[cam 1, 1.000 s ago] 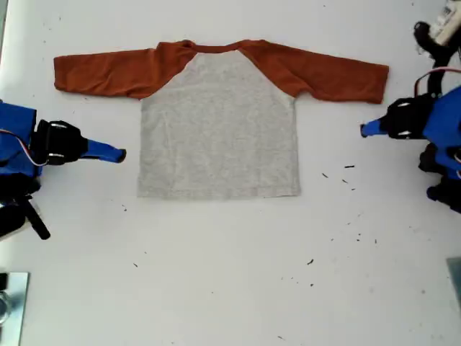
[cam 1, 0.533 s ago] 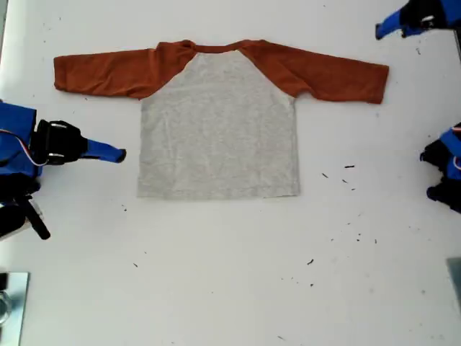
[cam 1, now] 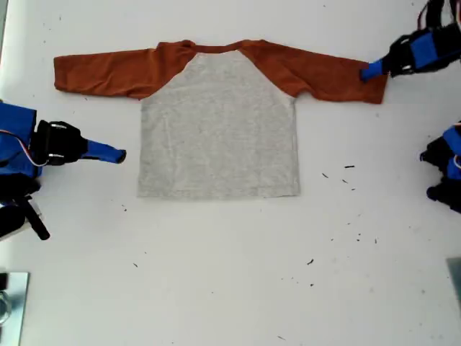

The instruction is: Fold t shirt

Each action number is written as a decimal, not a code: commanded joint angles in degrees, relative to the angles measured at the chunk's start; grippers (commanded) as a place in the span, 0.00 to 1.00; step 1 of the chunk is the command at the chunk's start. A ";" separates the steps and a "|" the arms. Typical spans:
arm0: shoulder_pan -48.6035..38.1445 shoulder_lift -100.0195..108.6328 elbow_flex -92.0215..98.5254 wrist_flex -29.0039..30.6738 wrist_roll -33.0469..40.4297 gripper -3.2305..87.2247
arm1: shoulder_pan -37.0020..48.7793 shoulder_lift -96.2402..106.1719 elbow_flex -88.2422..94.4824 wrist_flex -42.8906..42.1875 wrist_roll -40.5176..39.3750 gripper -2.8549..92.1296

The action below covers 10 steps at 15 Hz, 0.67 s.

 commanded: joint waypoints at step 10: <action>-0.35 0.35 0.53 -0.18 -0.26 0.03 | -13.54 0.88 -26.98 10.72 4.04 0.06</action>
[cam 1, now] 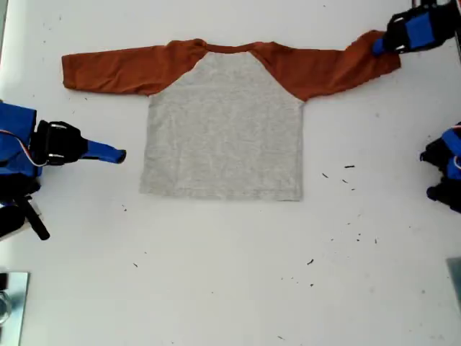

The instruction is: Fold t shirt

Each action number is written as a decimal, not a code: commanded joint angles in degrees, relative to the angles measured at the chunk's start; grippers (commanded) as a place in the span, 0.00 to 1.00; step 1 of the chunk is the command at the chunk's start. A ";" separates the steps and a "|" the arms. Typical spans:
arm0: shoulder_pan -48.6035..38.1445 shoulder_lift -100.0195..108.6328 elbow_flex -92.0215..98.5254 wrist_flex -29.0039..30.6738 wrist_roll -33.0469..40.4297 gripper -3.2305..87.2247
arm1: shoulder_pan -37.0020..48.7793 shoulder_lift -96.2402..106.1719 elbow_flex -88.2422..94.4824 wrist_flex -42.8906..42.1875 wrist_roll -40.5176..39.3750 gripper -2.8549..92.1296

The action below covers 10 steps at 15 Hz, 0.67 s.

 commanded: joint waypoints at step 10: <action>-0.70 0.35 0.62 -0.18 -0.62 0.03 | -38.32 9.93 -12.83 8.00 27.16 0.22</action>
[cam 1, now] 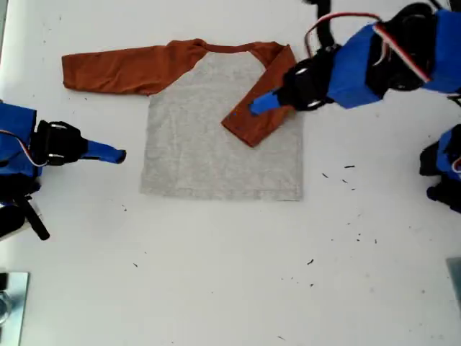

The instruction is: Fold t shirt

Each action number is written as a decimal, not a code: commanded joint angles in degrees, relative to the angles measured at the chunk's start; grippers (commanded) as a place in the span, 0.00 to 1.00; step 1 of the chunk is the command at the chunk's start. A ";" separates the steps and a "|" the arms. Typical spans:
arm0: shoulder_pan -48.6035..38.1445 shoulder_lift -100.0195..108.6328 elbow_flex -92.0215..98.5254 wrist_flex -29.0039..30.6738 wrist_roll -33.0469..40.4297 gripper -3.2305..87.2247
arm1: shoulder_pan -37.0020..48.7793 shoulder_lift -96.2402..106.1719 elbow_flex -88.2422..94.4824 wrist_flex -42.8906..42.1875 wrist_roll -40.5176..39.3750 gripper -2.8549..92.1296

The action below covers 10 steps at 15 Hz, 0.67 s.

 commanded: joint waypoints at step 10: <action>-2.99 -12.13 -9.32 -9.14 -12.30 0.03 | 10.72 77.96 76.11 10.63 8.53 0.07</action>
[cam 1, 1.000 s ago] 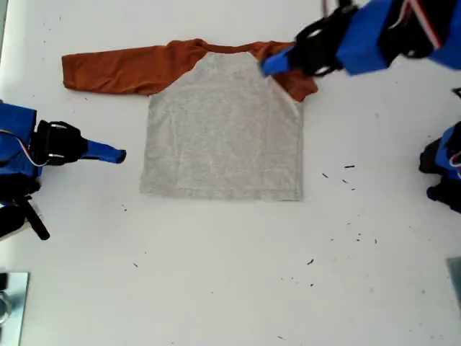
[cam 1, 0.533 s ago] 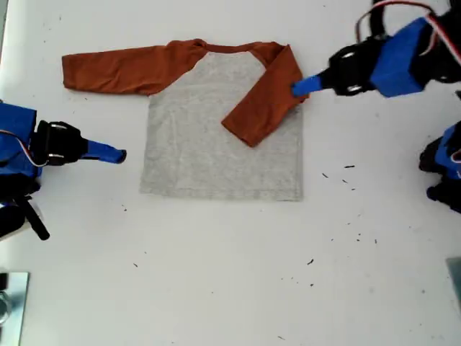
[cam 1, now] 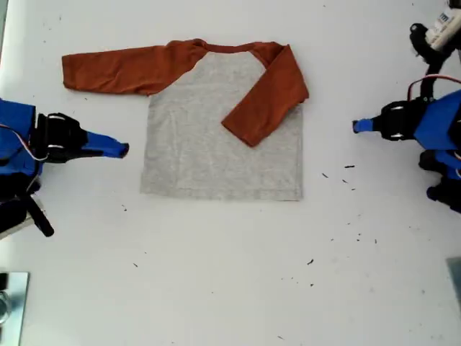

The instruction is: Fold t shirt

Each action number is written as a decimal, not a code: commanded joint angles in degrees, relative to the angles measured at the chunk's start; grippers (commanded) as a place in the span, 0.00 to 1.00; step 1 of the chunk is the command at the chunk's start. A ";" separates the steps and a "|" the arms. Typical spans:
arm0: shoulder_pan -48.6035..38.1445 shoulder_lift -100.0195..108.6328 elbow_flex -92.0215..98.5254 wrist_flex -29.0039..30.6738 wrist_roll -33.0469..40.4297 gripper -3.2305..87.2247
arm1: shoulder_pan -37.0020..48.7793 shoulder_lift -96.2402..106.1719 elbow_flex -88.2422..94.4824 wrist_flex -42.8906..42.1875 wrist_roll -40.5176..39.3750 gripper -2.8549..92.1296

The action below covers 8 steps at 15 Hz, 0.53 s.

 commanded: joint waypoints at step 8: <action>-29.62 -64.34 -64.16 37.00 -3.78 0.03 | -0.88 1.05 3.34 -1.05 -0.53 0.07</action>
